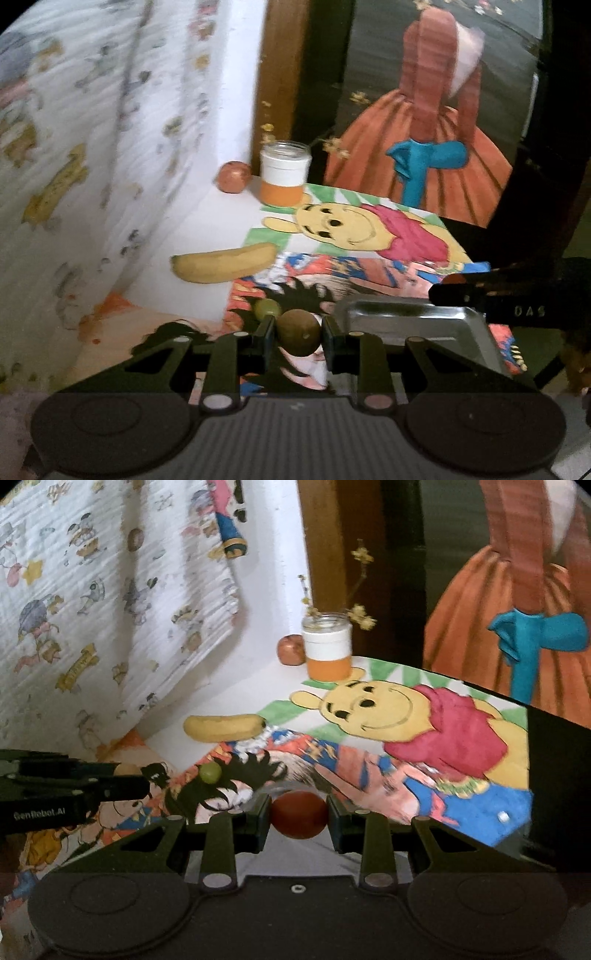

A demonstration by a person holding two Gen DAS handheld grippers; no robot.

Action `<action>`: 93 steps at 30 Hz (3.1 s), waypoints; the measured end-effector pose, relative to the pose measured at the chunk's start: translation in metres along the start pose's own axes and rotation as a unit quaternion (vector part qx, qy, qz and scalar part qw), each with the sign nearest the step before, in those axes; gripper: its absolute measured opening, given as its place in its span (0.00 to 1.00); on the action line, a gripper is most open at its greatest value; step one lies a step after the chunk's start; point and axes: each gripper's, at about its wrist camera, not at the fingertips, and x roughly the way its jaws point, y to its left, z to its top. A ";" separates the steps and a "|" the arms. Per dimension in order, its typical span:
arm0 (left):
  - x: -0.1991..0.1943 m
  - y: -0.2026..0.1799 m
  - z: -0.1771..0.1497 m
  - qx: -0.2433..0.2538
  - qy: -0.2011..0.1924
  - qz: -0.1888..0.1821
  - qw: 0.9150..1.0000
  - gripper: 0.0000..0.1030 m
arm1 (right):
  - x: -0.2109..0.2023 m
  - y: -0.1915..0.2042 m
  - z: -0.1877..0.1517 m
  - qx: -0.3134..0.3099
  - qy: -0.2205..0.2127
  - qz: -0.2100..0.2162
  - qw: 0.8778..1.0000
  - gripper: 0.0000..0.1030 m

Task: Organize fruits
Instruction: 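Carry the brown fruit with the left tool while the right tool carries the tomato to the tray, then open the left tool to drop the brown fruit while the right tool releases the tomato onto the tray, then lift both open tools away from the metal tray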

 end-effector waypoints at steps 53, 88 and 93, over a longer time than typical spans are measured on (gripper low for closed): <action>0.033 -0.060 -0.020 0.024 0.087 -0.032 0.995 0.68 | -0.037 -0.016 -0.096 0.081 -0.026 -0.054 0.995 0.51; -0.119 -0.033 -0.110 0.024 0.029 0.047 0.998 1.00 | -0.141 0.075 -0.154 0.050 0.016 -0.057 0.997 0.99; -0.127 -0.028 -0.129 0.033 0.050 0.052 0.997 1.00 | -0.149 0.081 -0.164 0.055 0.029 -0.056 0.997 0.99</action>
